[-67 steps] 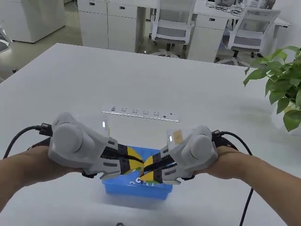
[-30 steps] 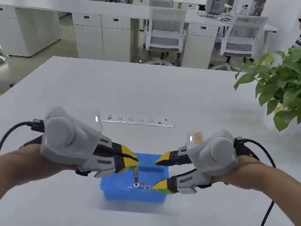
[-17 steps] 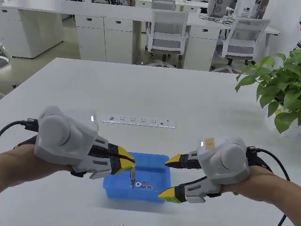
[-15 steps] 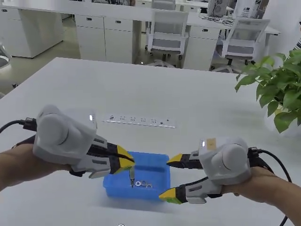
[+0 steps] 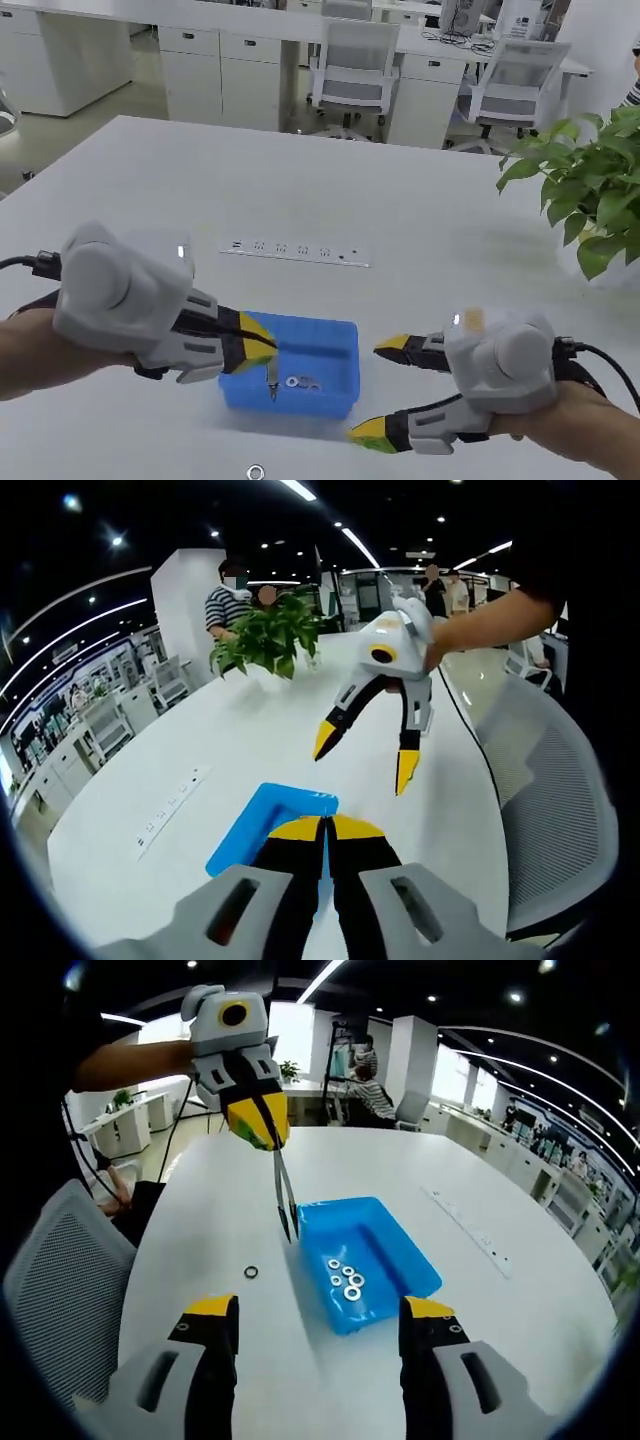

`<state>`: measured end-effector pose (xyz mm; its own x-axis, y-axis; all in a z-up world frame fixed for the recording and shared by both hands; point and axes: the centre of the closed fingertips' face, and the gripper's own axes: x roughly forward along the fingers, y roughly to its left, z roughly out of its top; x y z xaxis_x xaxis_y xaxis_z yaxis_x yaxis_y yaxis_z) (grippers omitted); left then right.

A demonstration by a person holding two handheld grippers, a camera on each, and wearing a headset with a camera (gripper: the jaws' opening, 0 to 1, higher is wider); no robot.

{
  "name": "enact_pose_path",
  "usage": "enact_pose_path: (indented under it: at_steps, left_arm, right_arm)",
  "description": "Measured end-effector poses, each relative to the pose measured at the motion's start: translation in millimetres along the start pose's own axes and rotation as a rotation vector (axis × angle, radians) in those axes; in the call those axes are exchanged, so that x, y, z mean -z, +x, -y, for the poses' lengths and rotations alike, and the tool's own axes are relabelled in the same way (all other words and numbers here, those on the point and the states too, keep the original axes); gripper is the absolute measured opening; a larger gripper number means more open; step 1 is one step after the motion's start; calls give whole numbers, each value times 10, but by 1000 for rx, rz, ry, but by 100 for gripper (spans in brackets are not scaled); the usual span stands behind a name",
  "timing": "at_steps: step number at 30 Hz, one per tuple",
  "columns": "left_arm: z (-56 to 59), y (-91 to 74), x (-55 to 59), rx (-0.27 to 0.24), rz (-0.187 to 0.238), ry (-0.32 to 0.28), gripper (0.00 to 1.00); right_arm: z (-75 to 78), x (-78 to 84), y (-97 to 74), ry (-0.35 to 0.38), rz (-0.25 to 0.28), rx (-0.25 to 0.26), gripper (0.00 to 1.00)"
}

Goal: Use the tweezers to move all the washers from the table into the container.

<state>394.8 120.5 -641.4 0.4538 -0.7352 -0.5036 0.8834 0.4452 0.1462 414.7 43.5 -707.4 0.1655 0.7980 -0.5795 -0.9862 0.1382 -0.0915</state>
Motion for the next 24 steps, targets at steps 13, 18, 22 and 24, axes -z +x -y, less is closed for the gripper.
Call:
enact_pose_path:
  at_steps: [13, 18, 22, 24]
  left_arm:
    - [115, -10, 145, 6, -8, -25, 5]
    - [177, 11, 223, 15, -19, -28, 5]
    - [226, 33, 295, 25, -30, -33, 5]
    - [247, 43, 317, 28, -33, -34, 5]
  right_arm:
    - [-103, 81, -40, 72, 36, 28, 81]
    - [-149, 86, -37, 83, 54, 30, 85]
    - [-182, 121, -26, 92, 52, 27, 87]
    - [-202, 129, -25, 97, 54, 27, 88]
